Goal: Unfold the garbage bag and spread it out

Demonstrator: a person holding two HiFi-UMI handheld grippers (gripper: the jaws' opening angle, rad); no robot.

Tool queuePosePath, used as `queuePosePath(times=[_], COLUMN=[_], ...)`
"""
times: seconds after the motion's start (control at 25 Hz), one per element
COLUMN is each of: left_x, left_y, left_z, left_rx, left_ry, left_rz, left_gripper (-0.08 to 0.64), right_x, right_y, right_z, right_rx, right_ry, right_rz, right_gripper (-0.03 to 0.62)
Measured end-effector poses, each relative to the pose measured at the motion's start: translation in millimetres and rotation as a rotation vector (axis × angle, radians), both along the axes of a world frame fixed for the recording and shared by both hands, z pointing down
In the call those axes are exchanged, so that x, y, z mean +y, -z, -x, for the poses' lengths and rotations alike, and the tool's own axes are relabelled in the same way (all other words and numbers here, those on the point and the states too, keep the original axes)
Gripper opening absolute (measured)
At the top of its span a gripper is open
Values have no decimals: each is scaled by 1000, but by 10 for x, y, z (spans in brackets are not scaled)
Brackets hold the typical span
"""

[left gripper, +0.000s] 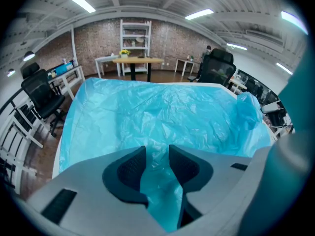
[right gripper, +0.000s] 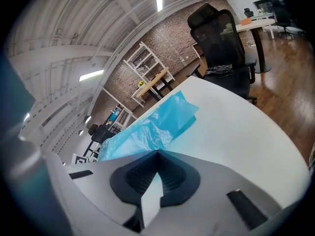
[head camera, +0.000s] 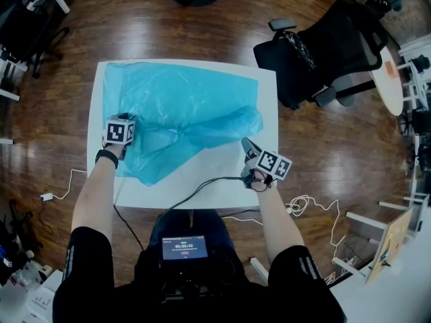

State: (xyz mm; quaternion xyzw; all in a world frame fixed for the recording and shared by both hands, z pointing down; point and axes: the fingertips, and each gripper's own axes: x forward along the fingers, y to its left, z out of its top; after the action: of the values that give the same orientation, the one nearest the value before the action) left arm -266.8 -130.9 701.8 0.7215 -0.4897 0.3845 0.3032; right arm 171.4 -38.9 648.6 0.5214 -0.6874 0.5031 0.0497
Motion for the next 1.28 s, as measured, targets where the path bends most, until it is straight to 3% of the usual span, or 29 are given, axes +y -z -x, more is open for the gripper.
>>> queuePosePath(times=[0.52, 1.28], left_x=[-75, -80], left_y=[-5, -7], left_z=[-29, -39], left_rx=[-7, -9], left_ry=[-8, -7], left_rz=[6, 3], left_gripper=[161, 161], right_x=[728, 1617], right_y=[-180, -533], right_z=[-281, -126], right_rx=[14, 23], right_ry=[-60, -48], right_rz=[108, 274], right_gripper=[15, 17])
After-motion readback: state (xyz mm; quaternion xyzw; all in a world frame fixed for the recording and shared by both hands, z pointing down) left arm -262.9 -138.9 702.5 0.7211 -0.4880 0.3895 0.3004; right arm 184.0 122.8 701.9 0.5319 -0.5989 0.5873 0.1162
